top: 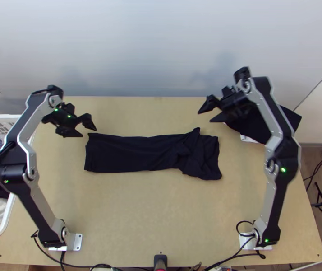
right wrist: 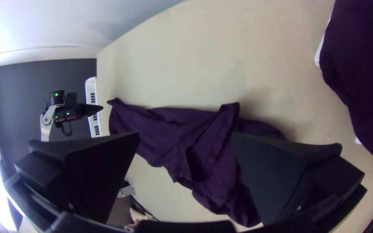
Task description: Fold the t-shirt
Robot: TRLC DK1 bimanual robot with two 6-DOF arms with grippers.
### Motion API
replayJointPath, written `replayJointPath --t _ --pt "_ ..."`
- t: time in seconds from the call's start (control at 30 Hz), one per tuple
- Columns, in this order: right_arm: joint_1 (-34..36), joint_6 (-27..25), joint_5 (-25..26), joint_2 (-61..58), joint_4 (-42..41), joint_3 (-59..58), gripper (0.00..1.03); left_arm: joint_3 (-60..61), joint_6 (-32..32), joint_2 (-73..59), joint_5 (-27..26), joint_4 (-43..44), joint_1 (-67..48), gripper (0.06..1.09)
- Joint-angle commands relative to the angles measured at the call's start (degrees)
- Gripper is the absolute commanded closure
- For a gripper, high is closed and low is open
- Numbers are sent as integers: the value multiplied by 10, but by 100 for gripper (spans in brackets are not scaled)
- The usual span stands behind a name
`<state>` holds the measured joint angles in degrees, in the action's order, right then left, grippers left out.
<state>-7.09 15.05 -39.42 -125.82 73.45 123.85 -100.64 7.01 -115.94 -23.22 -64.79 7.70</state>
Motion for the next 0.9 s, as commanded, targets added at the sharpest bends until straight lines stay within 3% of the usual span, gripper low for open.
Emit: replayJointPath --t 0.0,0.1,0.27,0.57,0.77,0.87 --pt "-1 3 0 158 -3 -51 4 111 -38 77 -95 63 42 10" --pt "0 4 -1 210 -3 -66 4 234 -44 143 -121 164 47 11" --pt "6 9 -1 268 -2 -85 4 330 -60 179 -131 243 66 11" --pt "16 22 -2 340 -7 -40 4 382 -65 187 -126 301 76 10" --pt "36 112 -1 404 -103 -32 4 384 -68 176 -124 313 54 10" --pt "49 126 -1 427 -112 -31 4 389 -69 167 -114 328 43 10"
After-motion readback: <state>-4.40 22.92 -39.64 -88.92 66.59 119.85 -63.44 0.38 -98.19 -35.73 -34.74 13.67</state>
